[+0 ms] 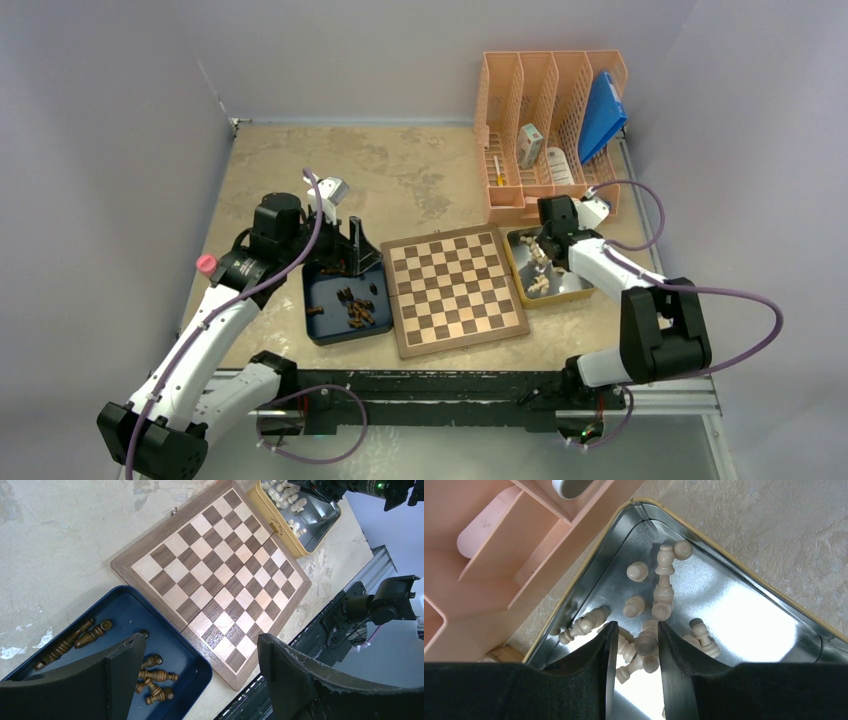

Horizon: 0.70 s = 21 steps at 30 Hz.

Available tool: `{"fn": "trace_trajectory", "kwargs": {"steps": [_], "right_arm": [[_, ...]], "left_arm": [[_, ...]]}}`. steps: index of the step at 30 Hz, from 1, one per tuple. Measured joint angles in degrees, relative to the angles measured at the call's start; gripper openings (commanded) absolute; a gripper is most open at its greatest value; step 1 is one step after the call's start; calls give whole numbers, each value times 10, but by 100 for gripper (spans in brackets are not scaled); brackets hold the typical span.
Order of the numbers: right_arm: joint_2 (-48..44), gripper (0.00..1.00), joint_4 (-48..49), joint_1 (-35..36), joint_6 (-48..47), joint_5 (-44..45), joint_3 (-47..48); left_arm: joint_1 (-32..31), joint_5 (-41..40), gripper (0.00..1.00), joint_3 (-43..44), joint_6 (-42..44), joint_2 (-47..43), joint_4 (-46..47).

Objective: Set up the chess pieces on the board
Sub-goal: Pick up the chess piece from the storage box.

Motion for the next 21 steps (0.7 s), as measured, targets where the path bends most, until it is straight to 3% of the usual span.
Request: {"fn": "trace_trajectory", "kwargs": {"steps": [9, 21], "right_arm": [[-1, 19, 2, 0, 1, 1, -5], [-46, 13, -1, 0, -32, 22, -3]], "left_arm": [[0, 0, 83, 0, 0, 0, 0], [0, 0, 83, 0, 0, 2, 0]]}}
